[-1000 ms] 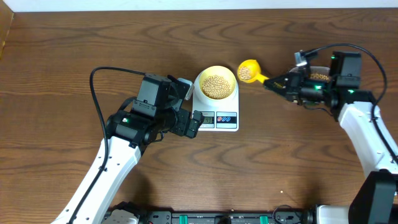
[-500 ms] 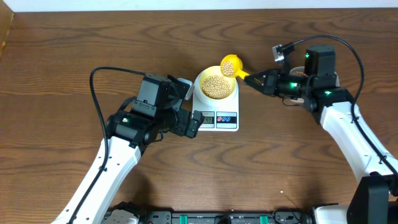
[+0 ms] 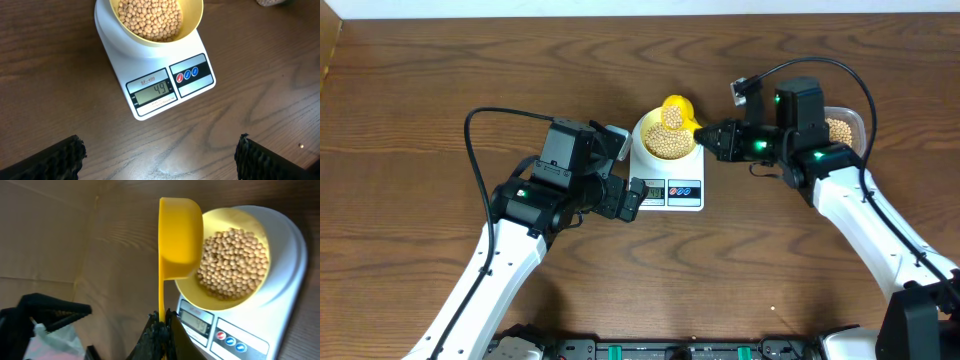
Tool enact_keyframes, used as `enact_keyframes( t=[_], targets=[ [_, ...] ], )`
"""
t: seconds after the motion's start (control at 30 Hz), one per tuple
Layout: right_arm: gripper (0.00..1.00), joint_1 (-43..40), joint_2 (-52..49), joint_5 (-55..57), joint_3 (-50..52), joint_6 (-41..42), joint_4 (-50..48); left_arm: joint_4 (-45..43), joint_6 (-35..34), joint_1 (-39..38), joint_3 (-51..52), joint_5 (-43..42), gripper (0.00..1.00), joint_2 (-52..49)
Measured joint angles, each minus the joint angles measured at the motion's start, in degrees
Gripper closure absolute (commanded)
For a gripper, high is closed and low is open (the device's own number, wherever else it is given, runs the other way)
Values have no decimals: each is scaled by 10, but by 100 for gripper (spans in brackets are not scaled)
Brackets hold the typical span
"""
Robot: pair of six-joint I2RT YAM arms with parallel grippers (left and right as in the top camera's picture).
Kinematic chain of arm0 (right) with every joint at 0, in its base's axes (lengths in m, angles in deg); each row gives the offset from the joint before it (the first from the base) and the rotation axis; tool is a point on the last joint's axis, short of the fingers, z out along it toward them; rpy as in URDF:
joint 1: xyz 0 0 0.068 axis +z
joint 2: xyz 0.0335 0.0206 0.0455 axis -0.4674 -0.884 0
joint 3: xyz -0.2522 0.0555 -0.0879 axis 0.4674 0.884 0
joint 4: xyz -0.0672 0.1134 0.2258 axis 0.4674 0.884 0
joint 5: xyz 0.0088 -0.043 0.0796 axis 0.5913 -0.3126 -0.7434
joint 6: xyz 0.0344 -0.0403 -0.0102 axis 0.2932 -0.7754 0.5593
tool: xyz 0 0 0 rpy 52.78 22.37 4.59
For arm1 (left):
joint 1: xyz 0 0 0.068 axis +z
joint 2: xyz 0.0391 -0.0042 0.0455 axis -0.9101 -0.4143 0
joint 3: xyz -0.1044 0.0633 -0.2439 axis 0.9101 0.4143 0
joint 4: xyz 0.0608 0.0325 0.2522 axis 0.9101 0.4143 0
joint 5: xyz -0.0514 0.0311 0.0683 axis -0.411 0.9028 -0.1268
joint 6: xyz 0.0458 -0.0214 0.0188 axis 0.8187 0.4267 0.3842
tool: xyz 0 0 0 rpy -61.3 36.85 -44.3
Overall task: Scoop item into bowl and weigh 50g on scale
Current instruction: 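Tilt the yellow scoop over the bowl to pour in soybeans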
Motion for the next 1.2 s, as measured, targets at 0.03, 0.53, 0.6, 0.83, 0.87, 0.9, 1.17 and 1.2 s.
enact_keyframes(
  t=[0.03, 0.53, 0.6, 0.83, 0.87, 0.9, 1.17, 1.2],
  targets=[
    [98, 0, 0, 8, 0, -3, 2, 0, 0, 0, 0, 0, 2, 0],
    [98, 0, 2, 68, 0, -48, 33, 0, 0, 0, 0, 0, 2, 0],
    [99, 0, 7, 77, 0, -55, 36, 0, 0, 0, 0, 0, 2, 0],
    [99, 0, 24, 86, 0, -92, 39, 0, 0, 0, 0, 0, 2, 0],
    [99, 1, 24, 88, 0, -97, 40, 0, 0, 0, 0, 0, 2, 0],
    [99, 3, 24, 90, 0, -107, 41, 0, 0, 0, 0, 0, 2, 0],
    [99, 21, 24, 123, 0, -180, 42, 0, 0, 0, 0, 0, 2, 0],
    [99, 24, 24, 127, 0, -184, 42, 0, 0, 0, 0, 0, 2, 0]
  ],
)
